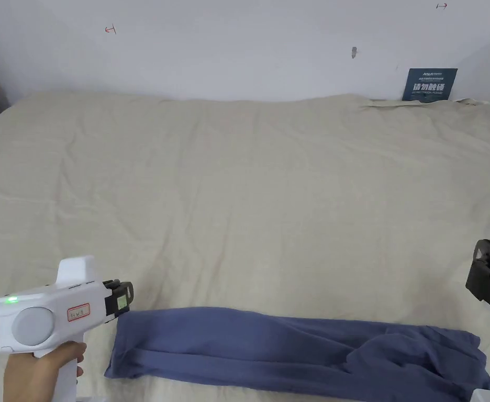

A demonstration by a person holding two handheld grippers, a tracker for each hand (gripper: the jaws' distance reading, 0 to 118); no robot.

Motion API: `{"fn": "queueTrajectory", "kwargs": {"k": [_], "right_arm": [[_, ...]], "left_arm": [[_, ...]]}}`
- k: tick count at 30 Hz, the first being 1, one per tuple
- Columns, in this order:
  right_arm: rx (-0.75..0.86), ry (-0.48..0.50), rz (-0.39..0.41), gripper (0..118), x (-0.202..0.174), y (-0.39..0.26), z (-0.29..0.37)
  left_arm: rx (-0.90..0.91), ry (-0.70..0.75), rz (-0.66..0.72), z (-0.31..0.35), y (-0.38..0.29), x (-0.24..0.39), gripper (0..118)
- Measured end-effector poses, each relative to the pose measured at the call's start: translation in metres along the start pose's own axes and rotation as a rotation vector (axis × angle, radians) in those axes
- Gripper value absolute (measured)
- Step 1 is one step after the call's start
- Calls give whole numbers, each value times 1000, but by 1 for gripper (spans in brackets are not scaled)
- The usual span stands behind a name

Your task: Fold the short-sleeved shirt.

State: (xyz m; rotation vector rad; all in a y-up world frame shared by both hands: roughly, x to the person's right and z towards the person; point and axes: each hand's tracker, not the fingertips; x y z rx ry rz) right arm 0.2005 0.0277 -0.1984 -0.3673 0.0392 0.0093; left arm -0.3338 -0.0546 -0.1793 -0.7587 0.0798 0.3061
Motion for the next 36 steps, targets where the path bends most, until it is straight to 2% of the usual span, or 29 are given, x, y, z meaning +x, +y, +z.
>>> {"fn": "queueTrajectory", "kwargs": {"k": [7,12,14,15,16,17,18,19,24,25,28,30,32,34,36], "right_arm": [[-40,-2,7,0,-1,-4,-8],[-61,-9,18,0,-4,-6,-14],[-68,-13,16,0,-5,-6,-16],[-71,-14,14,0,-5,-6,-17],[-73,-15,12,0,-6,-6,-19],[-76,-15,11,0,-6,-6,-20],[-79,-15,11,0,-7,-6,-20],[-82,-17,13,0,-8,-6,-21],[-94,-21,14,0,-11,-8,-24],[-96,-23,15,0,-11,-8,-24],[-106,-24,13,0,-11,-10,-24],[-113,-23,17,0,-11,-11,-24],[-115,-22,21,0,-11,-12,-25],[-116,-17,14,0,-10,-11,-25],[-113,-19,7,0,-8,-10,-25]], "left_arm": [[-163,-47,7,-22,-11,-35,0],[-239,-112,69,-41,-17,-57,0],[-272,-136,120,-51,-19,-66,20],[-282,-134,128,-55,-19,-69,38],[-284,-119,126,-59,-21,-72,66],[-285,-113,120,-61,-22,-72,82],[-290,-104,110,-64,-23,-73,93],[-287,-112,106,-66,-23,-74,96],[-324,-139,109,-83,-25,-75,93],[-338,-138,100,-86,-25,-74,84],[-355,-101,47,-90,-27,-65,73],[-345,-85,12,-87,-26,-61,55],[-344,-91,-13,-86,-24,-57,27],[-356,-153,-7,-90,-24,-49,14],[-357,-125,-22,-92,-25,-40,9]]}}
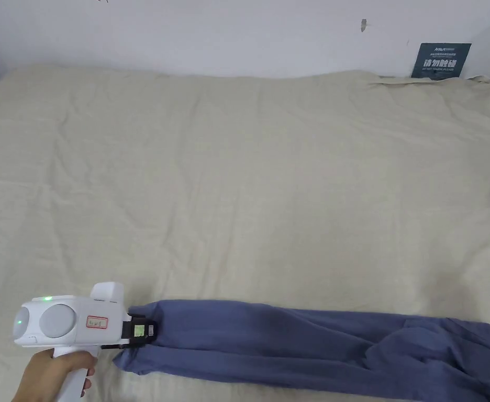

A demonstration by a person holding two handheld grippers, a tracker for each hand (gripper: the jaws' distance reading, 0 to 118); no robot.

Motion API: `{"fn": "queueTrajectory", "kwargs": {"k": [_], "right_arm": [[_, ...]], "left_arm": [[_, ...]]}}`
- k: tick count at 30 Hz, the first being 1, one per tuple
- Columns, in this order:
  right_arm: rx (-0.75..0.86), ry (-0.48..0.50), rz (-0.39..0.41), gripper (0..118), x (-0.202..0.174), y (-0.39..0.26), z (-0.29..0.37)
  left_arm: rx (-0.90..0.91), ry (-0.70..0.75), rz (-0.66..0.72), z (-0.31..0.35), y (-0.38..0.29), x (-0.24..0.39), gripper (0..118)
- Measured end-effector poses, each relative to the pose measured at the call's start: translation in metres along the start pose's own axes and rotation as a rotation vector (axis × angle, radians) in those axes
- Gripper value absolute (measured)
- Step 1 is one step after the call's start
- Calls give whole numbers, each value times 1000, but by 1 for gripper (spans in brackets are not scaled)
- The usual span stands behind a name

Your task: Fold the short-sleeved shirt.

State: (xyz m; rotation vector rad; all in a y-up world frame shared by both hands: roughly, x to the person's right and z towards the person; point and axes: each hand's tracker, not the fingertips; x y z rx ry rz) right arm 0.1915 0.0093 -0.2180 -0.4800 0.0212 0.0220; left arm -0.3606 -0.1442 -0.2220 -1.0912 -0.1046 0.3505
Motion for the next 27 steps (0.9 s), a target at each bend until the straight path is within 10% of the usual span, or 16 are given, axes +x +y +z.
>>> {"fn": "queueTrajectory", "kwargs": {"k": [27], "right_arm": [[29,45,-30,0,18,0,7]], "left_arm": [[20,80,117,113,19,34,5]]}}
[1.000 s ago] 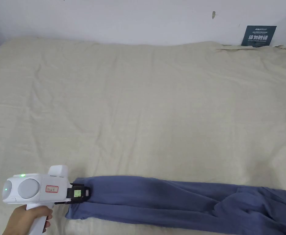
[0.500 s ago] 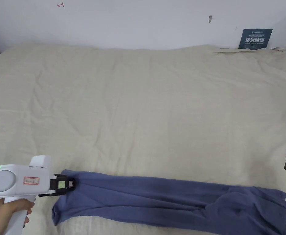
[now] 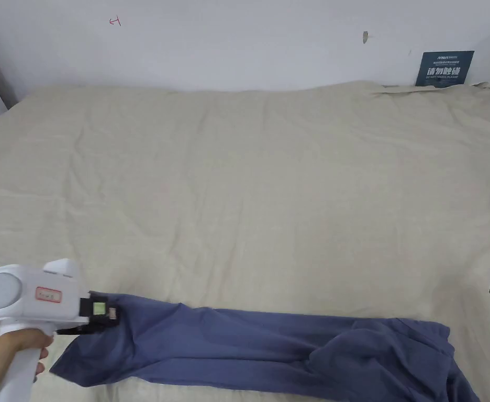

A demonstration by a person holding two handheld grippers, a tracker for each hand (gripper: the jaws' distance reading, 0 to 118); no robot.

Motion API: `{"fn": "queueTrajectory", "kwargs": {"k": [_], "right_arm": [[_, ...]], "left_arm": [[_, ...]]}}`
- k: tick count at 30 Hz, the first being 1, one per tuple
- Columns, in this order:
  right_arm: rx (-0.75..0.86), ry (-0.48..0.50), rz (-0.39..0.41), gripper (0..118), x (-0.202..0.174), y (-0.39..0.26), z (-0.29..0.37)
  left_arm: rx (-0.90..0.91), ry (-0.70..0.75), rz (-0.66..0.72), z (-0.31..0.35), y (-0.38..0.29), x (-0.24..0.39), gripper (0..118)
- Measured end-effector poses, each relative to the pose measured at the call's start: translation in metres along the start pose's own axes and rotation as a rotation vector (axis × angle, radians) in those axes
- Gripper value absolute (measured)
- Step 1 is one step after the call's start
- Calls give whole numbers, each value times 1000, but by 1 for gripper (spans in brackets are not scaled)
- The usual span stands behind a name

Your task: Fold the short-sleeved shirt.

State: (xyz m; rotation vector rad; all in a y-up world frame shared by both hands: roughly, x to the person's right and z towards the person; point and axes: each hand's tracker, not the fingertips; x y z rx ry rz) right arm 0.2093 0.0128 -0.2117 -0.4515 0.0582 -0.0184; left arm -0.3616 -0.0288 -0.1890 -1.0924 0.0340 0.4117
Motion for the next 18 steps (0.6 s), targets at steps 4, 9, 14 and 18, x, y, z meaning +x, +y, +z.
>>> {"fn": "queueTrajectory", "kwargs": {"k": [4,9,14,18], "right_arm": [[0,-3,-8,0,6,-3,4],[2,-10,-20,0,14,-6,11],[4,-25,-27,0,25,-8,18],[2,-43,-32,0,34,-10,22]], "left_arm": [[-58,-127,-48,-20,3,53,5],[-117,-189,-142,-63,1,117,5],[-178,-236,-195,-108,-6,167,6],[-211,-264,-191,-135,-16,197,6]]}}
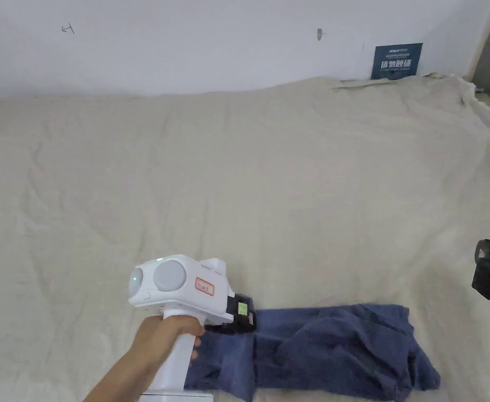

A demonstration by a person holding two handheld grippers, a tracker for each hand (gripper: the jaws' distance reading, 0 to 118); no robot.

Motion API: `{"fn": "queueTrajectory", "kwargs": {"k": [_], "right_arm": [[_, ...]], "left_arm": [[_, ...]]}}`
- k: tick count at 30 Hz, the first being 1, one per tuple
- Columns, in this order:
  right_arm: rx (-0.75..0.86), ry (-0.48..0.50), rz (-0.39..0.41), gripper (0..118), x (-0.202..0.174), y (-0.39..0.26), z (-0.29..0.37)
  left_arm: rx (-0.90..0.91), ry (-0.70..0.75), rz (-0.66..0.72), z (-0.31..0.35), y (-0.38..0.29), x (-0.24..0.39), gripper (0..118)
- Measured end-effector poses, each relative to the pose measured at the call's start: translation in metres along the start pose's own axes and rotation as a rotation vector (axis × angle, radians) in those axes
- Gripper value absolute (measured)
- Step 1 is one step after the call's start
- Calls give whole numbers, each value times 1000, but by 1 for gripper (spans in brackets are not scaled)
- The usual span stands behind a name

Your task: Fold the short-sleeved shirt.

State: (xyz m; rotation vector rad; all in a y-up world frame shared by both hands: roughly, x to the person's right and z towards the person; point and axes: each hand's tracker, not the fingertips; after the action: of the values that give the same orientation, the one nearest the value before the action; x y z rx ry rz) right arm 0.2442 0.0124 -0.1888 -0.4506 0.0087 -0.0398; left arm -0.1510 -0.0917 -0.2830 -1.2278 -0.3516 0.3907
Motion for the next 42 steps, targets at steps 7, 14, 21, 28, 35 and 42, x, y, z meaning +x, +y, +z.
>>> {"fn": "queueTrajectory", "kwargs": {"k": [7,14,21,28,35,42], "right_arm": [[-6,-23,-5,0,11,-4,6],[-3,-19,-7,0,8,-2,8],[8,5,3,0,-1,3,9],[22,26,16,0,-10,9,11],[23,34,12,0,-13,9,11],[7,22,3,0,-4,4,11]], "left_arm": [[-8,65,-37,-25,-4,10,45],[105,92,-92,7,-8,17,108],[299,106,-45,66,-20,-8,108],[518,264,-72,86,-48,-37,44],[466,250,-72,43,-65,-45,0],[335,265,-125,-29,-79,-19,0]]}}
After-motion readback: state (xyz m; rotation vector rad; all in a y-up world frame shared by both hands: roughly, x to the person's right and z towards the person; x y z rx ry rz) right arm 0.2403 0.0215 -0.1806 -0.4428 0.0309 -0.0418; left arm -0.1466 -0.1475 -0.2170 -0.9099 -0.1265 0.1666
